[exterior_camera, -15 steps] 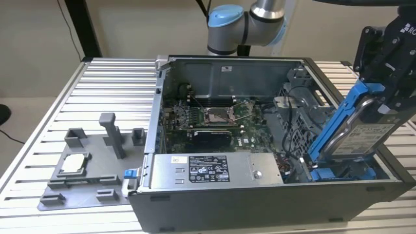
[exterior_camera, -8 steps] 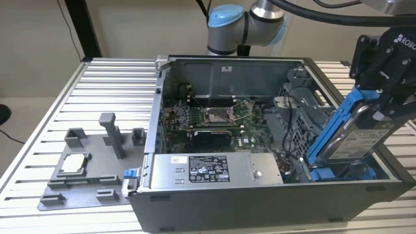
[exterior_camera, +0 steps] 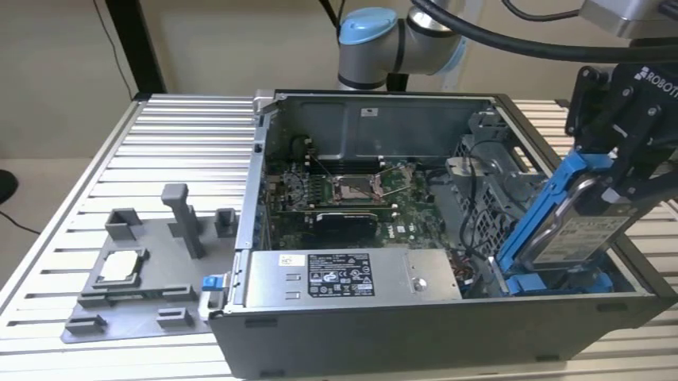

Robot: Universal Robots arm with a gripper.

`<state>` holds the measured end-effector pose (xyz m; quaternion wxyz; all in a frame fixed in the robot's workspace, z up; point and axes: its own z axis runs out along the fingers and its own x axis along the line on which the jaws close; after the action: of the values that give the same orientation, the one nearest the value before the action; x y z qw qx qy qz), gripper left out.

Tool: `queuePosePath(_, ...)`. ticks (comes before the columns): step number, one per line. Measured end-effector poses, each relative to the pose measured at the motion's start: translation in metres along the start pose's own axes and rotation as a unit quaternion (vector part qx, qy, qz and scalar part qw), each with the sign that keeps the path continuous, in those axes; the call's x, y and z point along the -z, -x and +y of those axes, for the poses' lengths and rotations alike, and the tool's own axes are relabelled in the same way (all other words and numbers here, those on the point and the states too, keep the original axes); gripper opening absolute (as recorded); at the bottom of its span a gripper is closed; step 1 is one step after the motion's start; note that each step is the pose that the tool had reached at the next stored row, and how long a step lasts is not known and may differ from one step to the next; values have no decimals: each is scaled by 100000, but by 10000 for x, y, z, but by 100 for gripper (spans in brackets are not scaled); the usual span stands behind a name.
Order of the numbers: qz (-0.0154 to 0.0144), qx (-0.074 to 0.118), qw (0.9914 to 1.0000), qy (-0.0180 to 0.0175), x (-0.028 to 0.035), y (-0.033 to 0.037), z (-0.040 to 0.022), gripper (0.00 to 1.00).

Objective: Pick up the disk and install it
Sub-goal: 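Insert the first disk wire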

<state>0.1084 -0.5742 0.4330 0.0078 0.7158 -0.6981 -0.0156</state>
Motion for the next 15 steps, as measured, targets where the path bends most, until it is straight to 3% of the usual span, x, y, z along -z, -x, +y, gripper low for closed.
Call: queuePosePath(15,-10,-27,100000,-2,-265,-3,-9,0)
